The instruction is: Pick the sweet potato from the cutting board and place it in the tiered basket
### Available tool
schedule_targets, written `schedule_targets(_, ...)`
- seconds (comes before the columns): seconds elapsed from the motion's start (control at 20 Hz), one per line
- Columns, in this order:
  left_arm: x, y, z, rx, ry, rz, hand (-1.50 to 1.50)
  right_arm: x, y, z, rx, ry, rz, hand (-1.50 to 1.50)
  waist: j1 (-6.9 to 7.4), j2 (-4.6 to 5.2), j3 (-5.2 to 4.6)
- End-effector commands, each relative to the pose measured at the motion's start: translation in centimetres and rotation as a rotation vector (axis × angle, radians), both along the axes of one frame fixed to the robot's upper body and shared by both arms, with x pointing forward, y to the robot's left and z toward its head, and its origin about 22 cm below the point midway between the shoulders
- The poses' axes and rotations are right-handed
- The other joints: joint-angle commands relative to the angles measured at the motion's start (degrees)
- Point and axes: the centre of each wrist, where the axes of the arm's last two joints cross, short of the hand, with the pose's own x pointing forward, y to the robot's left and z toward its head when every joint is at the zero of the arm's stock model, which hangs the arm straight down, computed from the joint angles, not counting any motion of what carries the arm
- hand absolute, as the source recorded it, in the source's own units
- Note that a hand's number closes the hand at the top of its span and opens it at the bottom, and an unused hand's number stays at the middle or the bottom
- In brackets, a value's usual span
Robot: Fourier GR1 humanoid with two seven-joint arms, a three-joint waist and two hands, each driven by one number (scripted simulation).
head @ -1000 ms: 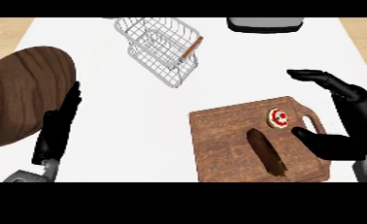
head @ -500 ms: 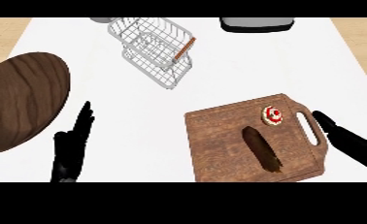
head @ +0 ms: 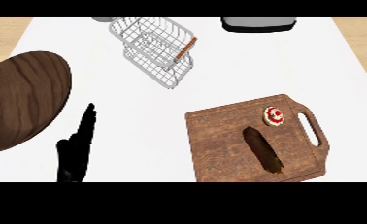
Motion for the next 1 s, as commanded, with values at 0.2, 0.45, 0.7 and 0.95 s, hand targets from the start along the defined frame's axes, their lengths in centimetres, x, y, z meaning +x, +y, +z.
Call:
schedule_targets(0.2,-0.3,0.3,-0.4,-0.008,0.045,0.025,0.00,-2.5,-0.6,1.7,-0.456,0.264,-0.132,-1.50,-0.23,0.33,-0.64)
schedule_targets(0.45,0.2,-0.1,0.4,0.002,0.039,-0.004,0.00,-1.9,0.1,2.0,-0.538,0.244,-0.257,-1.50,1.11,0.37,-0.46)
schedule_targets(0.7,-0.4,-0.7,-0.6,-0.004,0.040,-0.030,0.00,-1.6,1.8,0.6,-0.559,0.254,-0.317,-1.50,1.66,0.36,-0.36)
schedule_targets(0.95,-0.2,-1.2,-1.1,0.003,0.044,-0.043,0.00,-0.5,4.5,-1.3,-0.672,0.282,-0.374,-1.50,2.84,0.57,-0.27)
